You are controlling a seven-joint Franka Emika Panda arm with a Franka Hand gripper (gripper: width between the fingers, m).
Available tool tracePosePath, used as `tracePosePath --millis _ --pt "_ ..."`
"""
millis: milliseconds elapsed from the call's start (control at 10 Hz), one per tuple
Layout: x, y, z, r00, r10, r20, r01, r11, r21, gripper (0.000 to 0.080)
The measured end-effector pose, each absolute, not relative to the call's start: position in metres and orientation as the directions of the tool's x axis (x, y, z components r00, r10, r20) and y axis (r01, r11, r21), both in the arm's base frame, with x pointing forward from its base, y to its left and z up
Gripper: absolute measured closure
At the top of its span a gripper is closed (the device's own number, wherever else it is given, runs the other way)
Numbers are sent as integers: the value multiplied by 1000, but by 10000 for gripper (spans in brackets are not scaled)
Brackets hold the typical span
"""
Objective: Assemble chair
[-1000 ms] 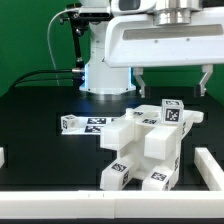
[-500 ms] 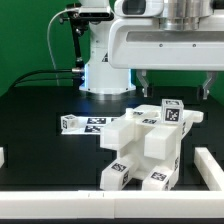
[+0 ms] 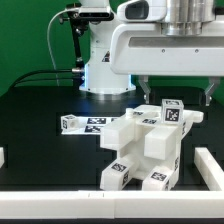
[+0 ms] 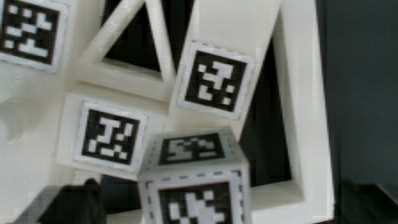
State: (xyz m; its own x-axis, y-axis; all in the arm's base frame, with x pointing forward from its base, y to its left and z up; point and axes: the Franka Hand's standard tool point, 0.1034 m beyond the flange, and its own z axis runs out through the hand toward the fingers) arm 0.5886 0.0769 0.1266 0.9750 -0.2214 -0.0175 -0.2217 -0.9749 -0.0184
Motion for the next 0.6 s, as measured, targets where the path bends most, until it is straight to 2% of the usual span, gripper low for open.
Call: tracePosePath --millis 400,600 --pt "593 71 121 973 -228 29 -227 -974 -22 178" --pt "593 71 121 964 -266 28 -265 -964 -23 522"
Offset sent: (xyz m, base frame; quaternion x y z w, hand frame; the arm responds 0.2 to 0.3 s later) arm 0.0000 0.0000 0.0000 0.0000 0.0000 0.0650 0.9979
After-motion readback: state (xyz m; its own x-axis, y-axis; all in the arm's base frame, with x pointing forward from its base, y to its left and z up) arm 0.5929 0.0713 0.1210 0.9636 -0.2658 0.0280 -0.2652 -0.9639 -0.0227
